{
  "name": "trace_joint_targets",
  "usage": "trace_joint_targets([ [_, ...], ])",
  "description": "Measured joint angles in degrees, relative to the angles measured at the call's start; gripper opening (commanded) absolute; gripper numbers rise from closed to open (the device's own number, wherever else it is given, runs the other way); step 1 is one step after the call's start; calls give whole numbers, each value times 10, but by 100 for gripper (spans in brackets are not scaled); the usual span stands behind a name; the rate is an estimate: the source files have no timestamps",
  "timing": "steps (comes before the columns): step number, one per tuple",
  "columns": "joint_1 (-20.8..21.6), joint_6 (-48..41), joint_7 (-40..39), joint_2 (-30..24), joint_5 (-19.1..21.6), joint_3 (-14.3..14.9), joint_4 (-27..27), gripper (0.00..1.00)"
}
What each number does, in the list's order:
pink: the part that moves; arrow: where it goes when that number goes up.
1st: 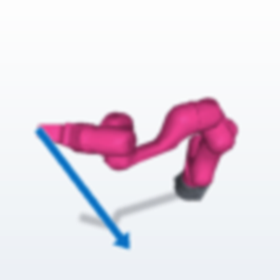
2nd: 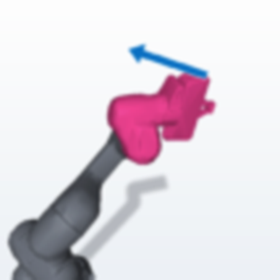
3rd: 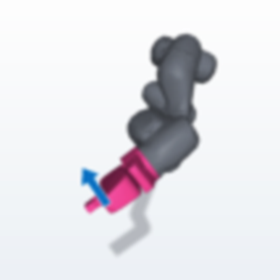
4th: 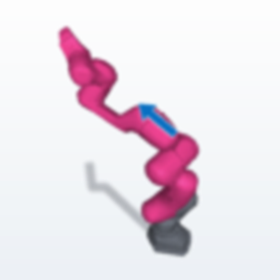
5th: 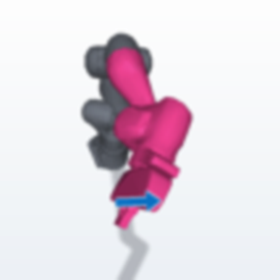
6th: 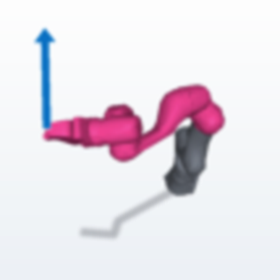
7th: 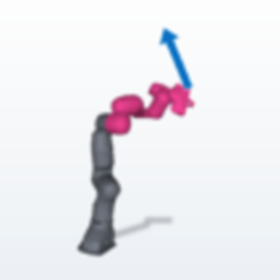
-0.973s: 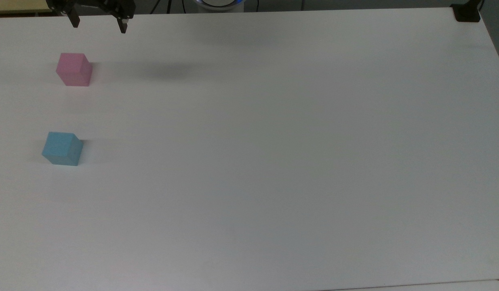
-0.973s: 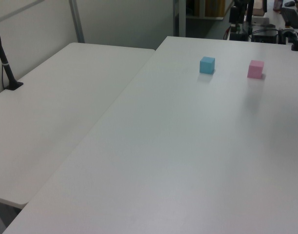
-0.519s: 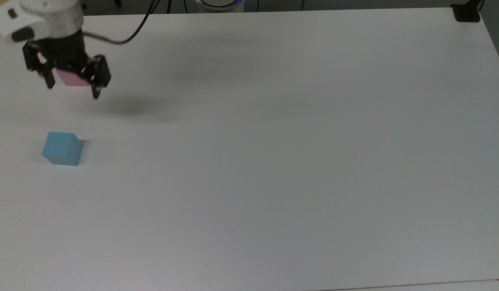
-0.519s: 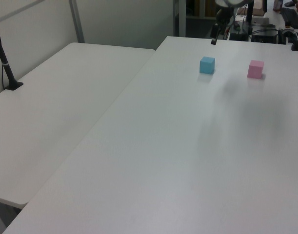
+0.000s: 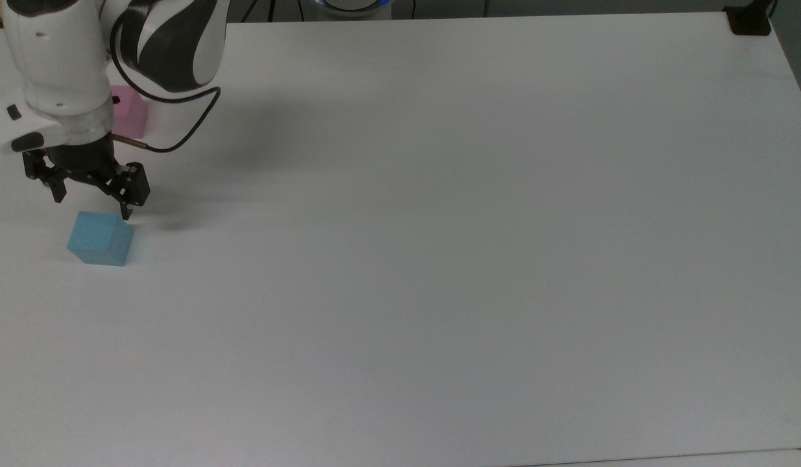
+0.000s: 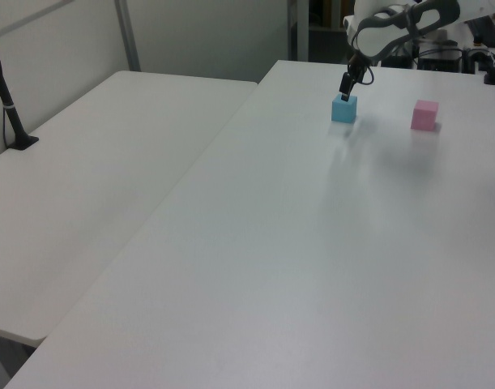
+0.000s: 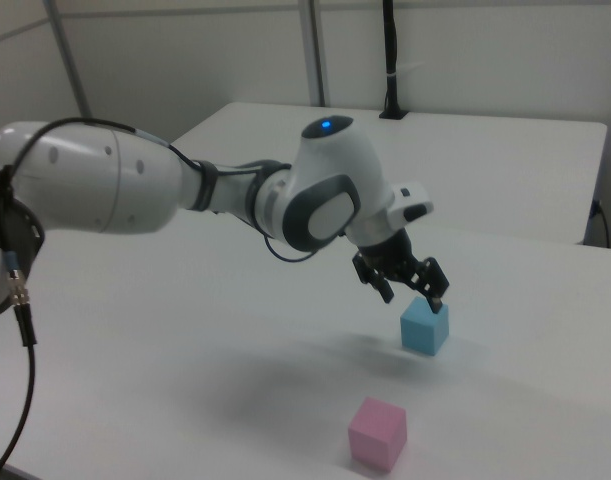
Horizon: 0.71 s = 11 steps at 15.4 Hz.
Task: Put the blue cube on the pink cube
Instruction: 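Close the gripper on the light-blue cube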
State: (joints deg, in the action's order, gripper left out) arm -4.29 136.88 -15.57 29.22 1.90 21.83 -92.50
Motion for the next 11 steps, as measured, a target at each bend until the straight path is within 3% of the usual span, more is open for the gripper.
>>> trace_joint_targets([
  [5, -8, 61, -2, 42, 20, 0, 5, 100],
  [6, -8, 67, -2, 47, 20, 0, 6, 80],
  [8, -8, 82, -2, 56, 26, -1, 8, 31],
  [9, -8, 85, -2, 58, 32, -1, 8, 16],
  [11, -6, 85, -2, 58, 52, -3, 10, 10],
])
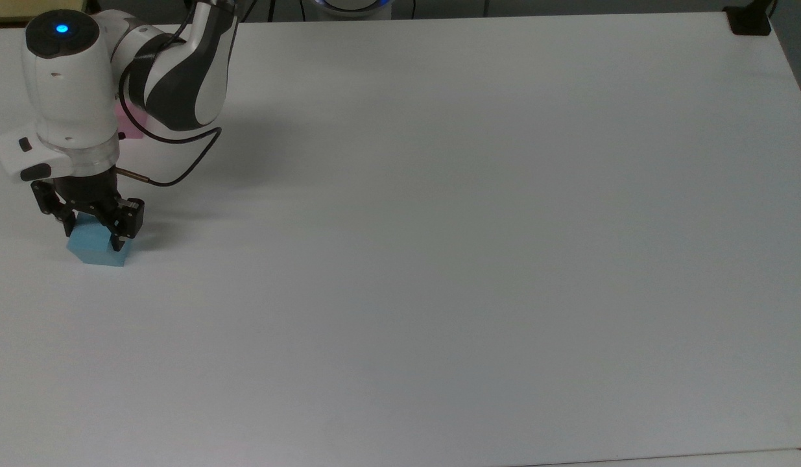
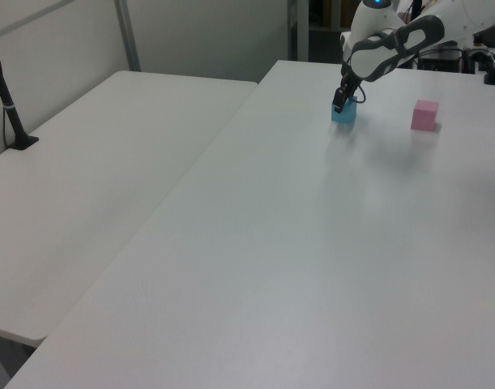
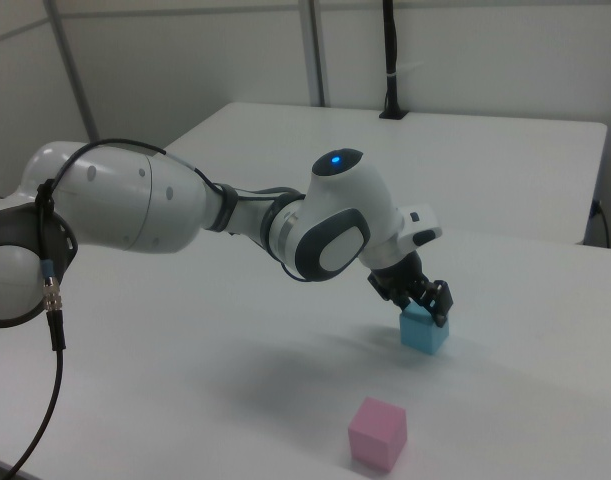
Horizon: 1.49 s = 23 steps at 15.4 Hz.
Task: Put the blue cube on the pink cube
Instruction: 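Close the gripper on the light-blue cube, then lift the light-blue cube and carry it above the pink cube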
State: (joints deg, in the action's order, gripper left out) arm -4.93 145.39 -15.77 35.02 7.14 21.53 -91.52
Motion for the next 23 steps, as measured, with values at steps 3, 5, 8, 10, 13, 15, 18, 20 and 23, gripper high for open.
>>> trace_joint_targets([
  [3, 1, 0, 0, -7, 39, 0, 13, 11],
  [5, 0, -17, -7, -33, 42, 0, 11, 12],
  [8, -13, -135, -79, -115, 43, 9, -4, 14],
  [10, -23, -191, -122, -181, 44, 19, -33, 14],
  [13, -25, -207, -156, -263, 44, 34, -105, 14],
  [15, -22, -207, -169, -292, 44, 41, -145, 14],
  [18, -15, -207, -181, -304, 33, 52, -182, 14],
  [20, -14, -207, -186, -304, 1, 55, -198, 14],
  [23, -1, -202, -190, -304, -58, 74, -221, 14],
])
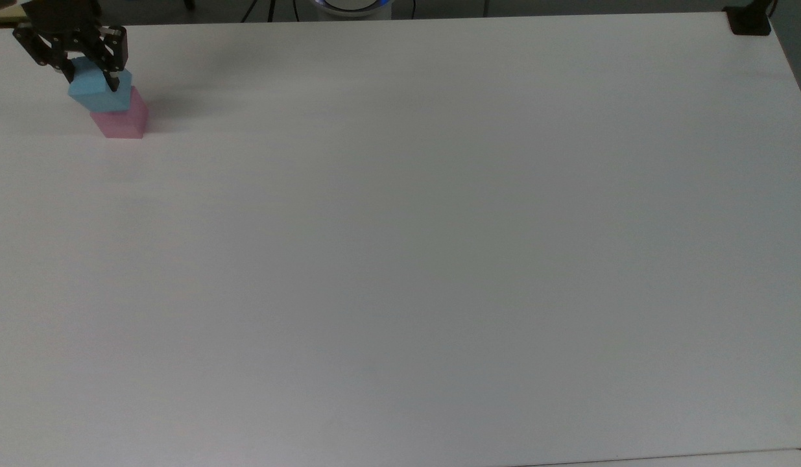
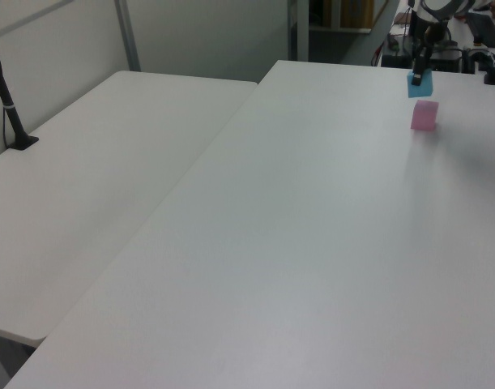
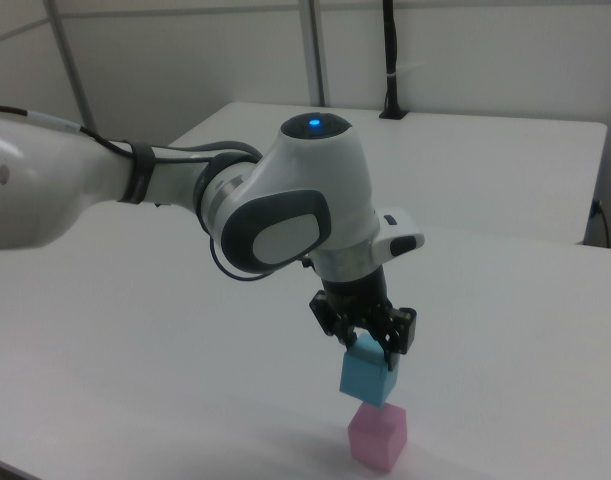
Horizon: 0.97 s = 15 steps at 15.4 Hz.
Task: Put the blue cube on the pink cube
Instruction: 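Lift the light-blue cube and carry it above the pink cube, then lower the light-blue cube onto the pink cube's top face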
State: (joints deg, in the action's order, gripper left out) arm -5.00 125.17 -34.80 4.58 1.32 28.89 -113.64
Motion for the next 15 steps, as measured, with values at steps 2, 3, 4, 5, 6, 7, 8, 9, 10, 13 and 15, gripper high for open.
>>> trace_joint_targets([
  [2, 13, 23, -11, 0, -16, 21, -10, 17],
  [3, 16, 43, -12, 0, -20, 26, -18, 18],
  [4, 16, 75, -13, 0, -28, 30, -33, 18],
  [5, 17, 90, -14, 1, -34, 33, -44, 20],
  [6, 17, 101, -14, 3, -40, 35, -53, 20],
  [7, 17, 108, -15, 5, -42, 37, -61, 20],
  [8, 17, 108, -17, 5, -43, 37, -62, 20],
  [9, 19, 108, -17, 5, -43, 38, -62, 20],
  [10, 23, 108, -17, 5, -43, 39, -62, 20],
  [13, 32, 108, -17, 5, -43, 40, -62, 20],
  [15, 34, 108, -15, 5, -42, 41, -62, 20],
])
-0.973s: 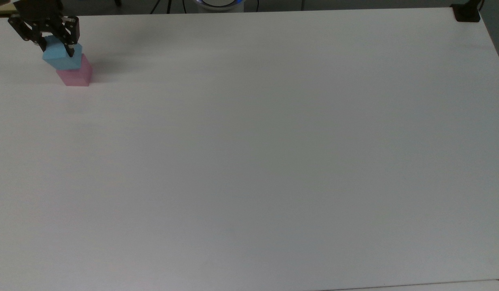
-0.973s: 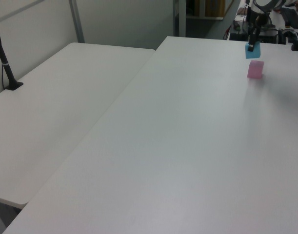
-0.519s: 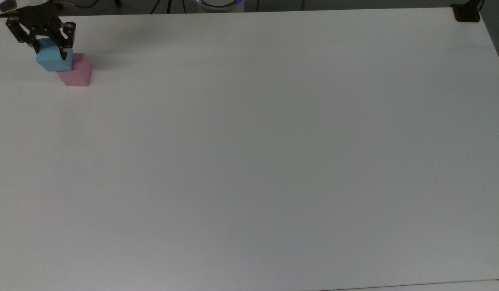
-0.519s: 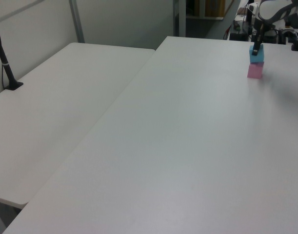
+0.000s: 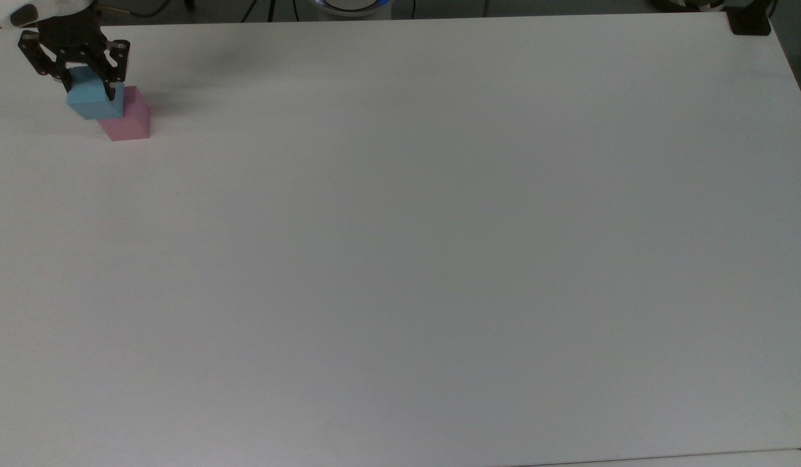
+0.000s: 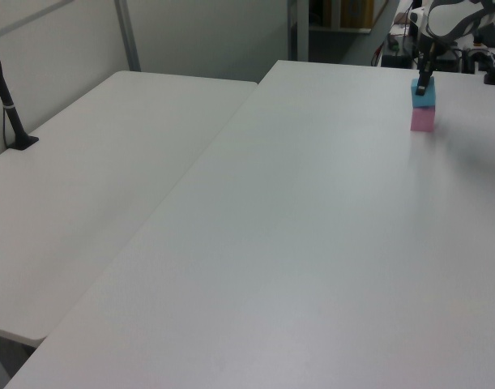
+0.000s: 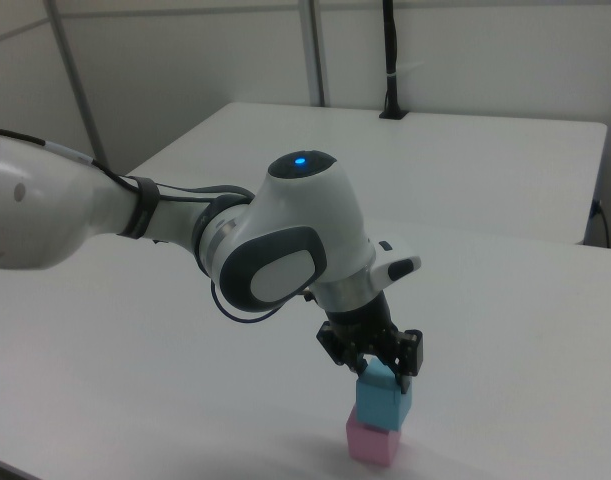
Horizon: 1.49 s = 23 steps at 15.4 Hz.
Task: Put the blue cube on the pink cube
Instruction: 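Lower the light-blue cube onto the pink cube's top face, then open the gripper and raise it away from the stacked cubes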
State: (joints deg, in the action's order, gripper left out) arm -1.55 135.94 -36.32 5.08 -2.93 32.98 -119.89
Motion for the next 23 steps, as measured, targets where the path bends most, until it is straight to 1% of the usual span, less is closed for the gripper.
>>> trace_joint_targets([
  [2, 1, 0, 2, -1, 0, 1, 0, 20],
  [3, 1, -1, 2, -2, 0, 1, 0, 24],
  [4, 2, -3, 4, -4, 0, 1, 0, 29],
  [5, 2, -8, 4, -10, 0, 1, 0, 44],
  [6, 2, -13, 4, -14, 0, 1, 0, 77],
  [7, 2, -19, 4, -18, 0, 1, 0, 100],
  [19, 3, -29, 5, -23, 0, 2, -1, 100],
  [20, 5, -48, 10, -25, 0, 2, 7, 100],
  [21, 12, -89, 24, -29, 0, 1, 28, 100],
  [23, 24, -199, 54, -39, 0, -3, 92, 100],
])
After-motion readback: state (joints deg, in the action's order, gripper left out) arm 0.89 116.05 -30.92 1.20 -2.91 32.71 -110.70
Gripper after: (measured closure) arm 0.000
